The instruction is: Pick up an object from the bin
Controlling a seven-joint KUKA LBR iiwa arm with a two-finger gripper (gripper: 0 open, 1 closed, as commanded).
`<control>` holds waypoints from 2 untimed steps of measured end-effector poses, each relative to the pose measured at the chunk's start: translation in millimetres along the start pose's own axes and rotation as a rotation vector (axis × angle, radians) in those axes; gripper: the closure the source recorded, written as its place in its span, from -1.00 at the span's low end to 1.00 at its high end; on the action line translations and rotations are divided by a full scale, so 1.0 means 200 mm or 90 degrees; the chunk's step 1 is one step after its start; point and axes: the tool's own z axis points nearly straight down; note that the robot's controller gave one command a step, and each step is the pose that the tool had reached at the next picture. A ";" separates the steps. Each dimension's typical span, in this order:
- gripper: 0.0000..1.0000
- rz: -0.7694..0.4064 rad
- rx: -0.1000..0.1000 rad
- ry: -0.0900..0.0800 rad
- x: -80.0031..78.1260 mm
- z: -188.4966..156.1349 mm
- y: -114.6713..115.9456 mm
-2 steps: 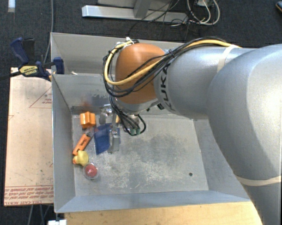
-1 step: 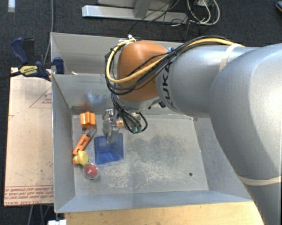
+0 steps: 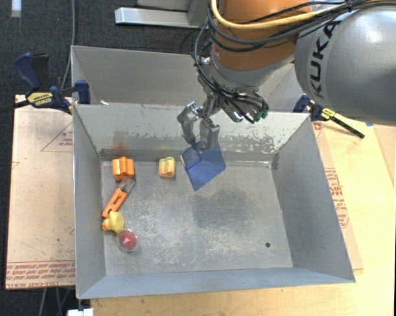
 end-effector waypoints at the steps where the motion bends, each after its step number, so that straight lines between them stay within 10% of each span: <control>1: 1.00 -0.135 -0.003 0.003 0.10 0.64 0.30; 2: 1.00 -0.422 -0.002 -0.003 0.17 0.03 0.52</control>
Offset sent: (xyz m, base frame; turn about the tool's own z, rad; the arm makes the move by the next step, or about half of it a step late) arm -0.0455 0.0395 -0.1242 -0.2128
